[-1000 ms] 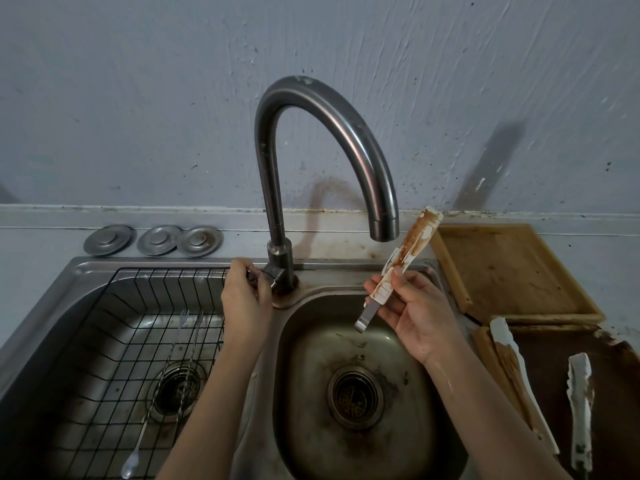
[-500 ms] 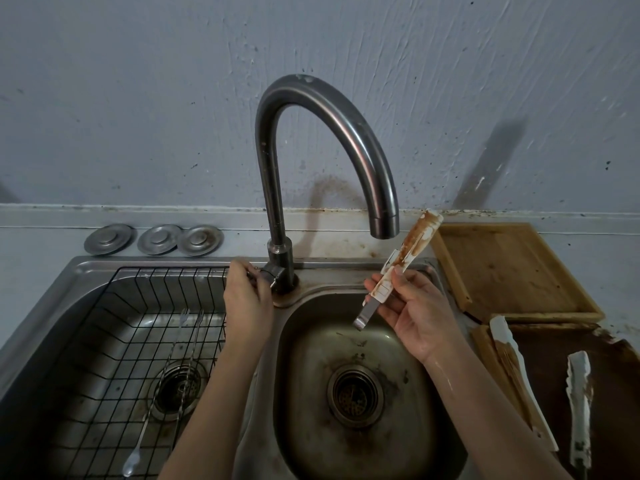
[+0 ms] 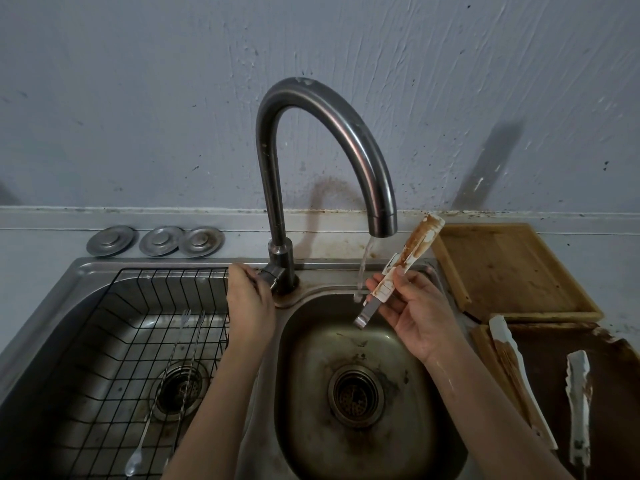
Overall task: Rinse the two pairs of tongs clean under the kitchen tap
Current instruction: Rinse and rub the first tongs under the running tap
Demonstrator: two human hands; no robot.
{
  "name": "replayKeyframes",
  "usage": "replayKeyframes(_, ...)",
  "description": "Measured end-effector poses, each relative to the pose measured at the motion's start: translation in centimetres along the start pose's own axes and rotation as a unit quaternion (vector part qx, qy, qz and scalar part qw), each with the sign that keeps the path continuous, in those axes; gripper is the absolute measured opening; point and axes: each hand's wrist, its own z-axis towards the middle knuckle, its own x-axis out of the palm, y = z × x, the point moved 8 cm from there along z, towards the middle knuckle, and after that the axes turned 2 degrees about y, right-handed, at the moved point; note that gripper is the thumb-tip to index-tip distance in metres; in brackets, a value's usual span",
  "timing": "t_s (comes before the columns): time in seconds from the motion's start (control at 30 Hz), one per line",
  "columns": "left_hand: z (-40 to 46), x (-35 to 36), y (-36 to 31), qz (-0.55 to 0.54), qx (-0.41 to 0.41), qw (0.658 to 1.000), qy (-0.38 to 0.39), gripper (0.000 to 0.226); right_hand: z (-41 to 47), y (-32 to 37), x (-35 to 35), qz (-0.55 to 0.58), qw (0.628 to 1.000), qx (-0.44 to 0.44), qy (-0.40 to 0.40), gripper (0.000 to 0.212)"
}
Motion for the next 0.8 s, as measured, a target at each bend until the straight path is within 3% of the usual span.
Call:
replayKeyframes(0.1, -0.3, -0.1, -0.2, -0.024, -0.004, 1.0, 0.013, 0.018, 0.0, 0.0, -0.1, -0.003, 1.0, -0.004, -0.008, 0.01)
replayKeyframes(0.13, -0.5, 0.0, -0.1, -0.03, -0.005, 0.999, 0.02, 0.022, 0.0, 0.1, -0.1, -0.006, 1.0, -0.009, -0.01, 0.009)
replayKeyframes(0.2, -1.4, 0.0, 0.1, -0.003, -0.003, 1.0, 0.011, 0.053, -0.1, 0.2, -0.2, -0.016, 0.999, -0.022, -0.017, 0.008)
replayKeyframes(0.27, -3.3, -0.6, -0.6, 0.022, 0.02, 0.999, -0.038, 0.065, -0.1, 0.1, -0.3, -0.026, 0.998, -0.037, -0.031, 0.007)
replayKeyframes(0.37, -6.5, -0.2, -2.5, 0.022, 0.086, 0.994, -0.06, 0.042, 0.0, -0.6, 0.1, -0.034, 0.996, -0.053, -0.056, 0.009)
replayKeyframes(0.43, -7.4, 1.7, -3.2, 0.004, 0.11, 0.994, 0.02, 0.025, 0.1, -1.1, 0.6, -0.034, 0.995, -0.067, -0.071, 0.008)
replayKeyframes(0.5, -7.9, 4.3, -2.9, -0.081, 0.063, 0.983, 0.154, 0.021, 0.1, -1.3, 1.0, -0.026, 0.992, -0.083, -0.087, 0.004)
replayKeyframes(0.57, -8.4, 6.0, -2.6, -0.175, 0.001, 0.956, 0.235, 0.023, -0.1, -1.4, 1.1, -0.013, 0.991, -0.095, -0.097, 0.002)
replayKeyframes(0.8, -8.0, 7.6, -2.1, -0.161, -0.065, 0.946, 0.272, 0.022, -0.9, -1.5, 0.0, -0.006, 0.988, -0.103, -0.118, 0.003)
